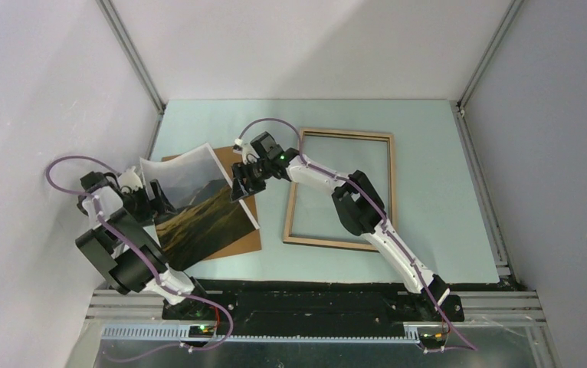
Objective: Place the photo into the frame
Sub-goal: Pick up the photo at the center of the board.
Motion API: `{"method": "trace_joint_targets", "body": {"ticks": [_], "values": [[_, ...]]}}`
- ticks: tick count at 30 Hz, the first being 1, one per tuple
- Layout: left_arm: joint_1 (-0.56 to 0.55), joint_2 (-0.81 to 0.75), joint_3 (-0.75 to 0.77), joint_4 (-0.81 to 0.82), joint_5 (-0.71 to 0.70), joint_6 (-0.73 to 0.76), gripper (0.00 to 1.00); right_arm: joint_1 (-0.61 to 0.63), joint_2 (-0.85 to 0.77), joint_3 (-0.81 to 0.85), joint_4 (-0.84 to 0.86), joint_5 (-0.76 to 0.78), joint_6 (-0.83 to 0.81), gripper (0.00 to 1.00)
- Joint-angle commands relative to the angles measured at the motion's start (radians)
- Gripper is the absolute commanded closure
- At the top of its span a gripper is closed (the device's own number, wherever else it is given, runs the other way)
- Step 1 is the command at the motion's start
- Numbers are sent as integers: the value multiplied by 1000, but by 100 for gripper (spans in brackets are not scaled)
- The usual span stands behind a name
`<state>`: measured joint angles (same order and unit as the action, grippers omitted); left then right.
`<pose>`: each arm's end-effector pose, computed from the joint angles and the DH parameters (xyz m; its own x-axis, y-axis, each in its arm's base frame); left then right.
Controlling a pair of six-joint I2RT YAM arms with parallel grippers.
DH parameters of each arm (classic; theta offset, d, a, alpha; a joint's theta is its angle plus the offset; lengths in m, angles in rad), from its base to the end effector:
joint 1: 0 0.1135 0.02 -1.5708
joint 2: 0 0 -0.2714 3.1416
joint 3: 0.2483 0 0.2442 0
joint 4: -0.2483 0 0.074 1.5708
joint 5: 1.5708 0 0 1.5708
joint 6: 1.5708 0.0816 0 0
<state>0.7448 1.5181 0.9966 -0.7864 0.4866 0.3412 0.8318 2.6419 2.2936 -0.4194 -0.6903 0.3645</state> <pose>0.2309 0.1609 0.1775 -0.8396 -0.3718 -0.3960 -0.2428 0.9091 -0.3386 0.3655 0.4783 0.1241 -0.7502 -0.4152 -0.5146 -0.6540 0.3518 0.6697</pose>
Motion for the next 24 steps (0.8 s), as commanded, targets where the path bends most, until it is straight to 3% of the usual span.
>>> {"method": "trace_joint_targets", "body": {"ticks": [1,8,18,24], "values": [[-1,-55,36,-68,134,12,6,-4,-17,-48,-47,27,-14,34],[-2,-48,50,-83,162,48,7,-18,-35,-84,-40,20,-25,35],[-2,18,87,-71,52,79,7,-23,-58,-117,-37,23,-40,35],[-1,61,82,-53,62,92,7,-23,-66,-126,-39,25,-45,35]]}}
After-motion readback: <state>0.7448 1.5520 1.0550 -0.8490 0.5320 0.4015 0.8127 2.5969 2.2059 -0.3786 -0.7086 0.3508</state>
